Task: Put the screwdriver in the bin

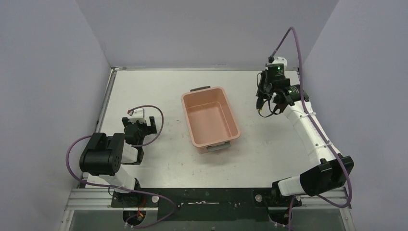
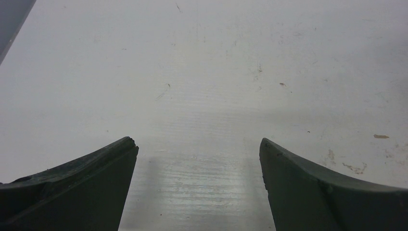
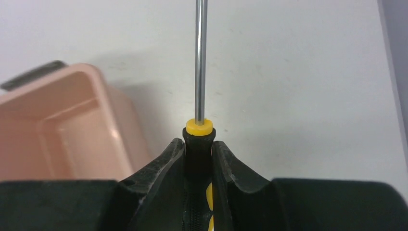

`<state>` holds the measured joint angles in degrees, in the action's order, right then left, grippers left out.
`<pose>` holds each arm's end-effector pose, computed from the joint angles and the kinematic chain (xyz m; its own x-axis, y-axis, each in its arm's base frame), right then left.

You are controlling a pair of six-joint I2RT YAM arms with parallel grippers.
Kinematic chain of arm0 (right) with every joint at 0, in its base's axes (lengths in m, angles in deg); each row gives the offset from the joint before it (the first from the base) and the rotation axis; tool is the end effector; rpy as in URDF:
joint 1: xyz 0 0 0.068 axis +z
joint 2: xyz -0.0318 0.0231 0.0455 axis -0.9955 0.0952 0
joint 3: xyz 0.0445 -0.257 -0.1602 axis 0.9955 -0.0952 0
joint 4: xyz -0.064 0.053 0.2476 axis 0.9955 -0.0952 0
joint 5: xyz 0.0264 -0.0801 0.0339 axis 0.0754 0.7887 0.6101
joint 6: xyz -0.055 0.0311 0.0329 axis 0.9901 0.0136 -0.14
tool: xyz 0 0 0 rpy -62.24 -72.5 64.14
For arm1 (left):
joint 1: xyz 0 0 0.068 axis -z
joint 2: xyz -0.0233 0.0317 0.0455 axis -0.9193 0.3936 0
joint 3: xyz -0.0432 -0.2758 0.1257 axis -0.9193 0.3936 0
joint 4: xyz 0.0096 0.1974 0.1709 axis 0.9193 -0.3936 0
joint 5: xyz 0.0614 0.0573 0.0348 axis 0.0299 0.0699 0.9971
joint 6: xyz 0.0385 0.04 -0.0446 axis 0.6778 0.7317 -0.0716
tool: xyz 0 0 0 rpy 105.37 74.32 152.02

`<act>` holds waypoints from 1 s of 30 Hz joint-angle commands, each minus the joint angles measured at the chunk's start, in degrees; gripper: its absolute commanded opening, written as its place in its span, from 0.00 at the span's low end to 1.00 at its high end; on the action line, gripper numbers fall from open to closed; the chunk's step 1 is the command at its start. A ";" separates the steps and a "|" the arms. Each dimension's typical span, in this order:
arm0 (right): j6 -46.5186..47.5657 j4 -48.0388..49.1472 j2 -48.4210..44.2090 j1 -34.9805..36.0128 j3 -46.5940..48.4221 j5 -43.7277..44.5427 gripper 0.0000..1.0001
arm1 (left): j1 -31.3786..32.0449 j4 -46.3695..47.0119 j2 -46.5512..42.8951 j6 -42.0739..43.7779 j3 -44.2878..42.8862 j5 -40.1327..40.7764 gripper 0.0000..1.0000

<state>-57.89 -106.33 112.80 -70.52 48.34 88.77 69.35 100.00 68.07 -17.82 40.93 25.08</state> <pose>0.3025 0.0660 0.3819 -0.6652 0.2074 -0.7172 0.1235 0.9780 0.1683 0.2655 -0.0061 0.1501 -0.2298 -0.0109 -0.9732 -0.0542 0.9985 0.0016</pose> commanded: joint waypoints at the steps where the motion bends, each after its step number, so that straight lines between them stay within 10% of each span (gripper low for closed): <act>1: -0.96 -1.28 0.12 10.67 7.91 -0.14 0.00 | -0.15 3.24 -0.48 0.09 -1.42 -0.70 0.97; 9: -0.12 1.55 10.81 29.85 12.85 0.00 0.00 | -0.15 3.31 -0.44 0.07 -1.42 -0.66 0.97; 30: -3.61 13.63 30.93 29.98 -2.71 -0.51 0.10 | -0.15 3.23 -0.45 0.13 -1.42 -0.66 0.97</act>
<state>-60.16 -96.76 143.42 -39.98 45.32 85.75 69.35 100.00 68.07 -17.82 40.93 25.08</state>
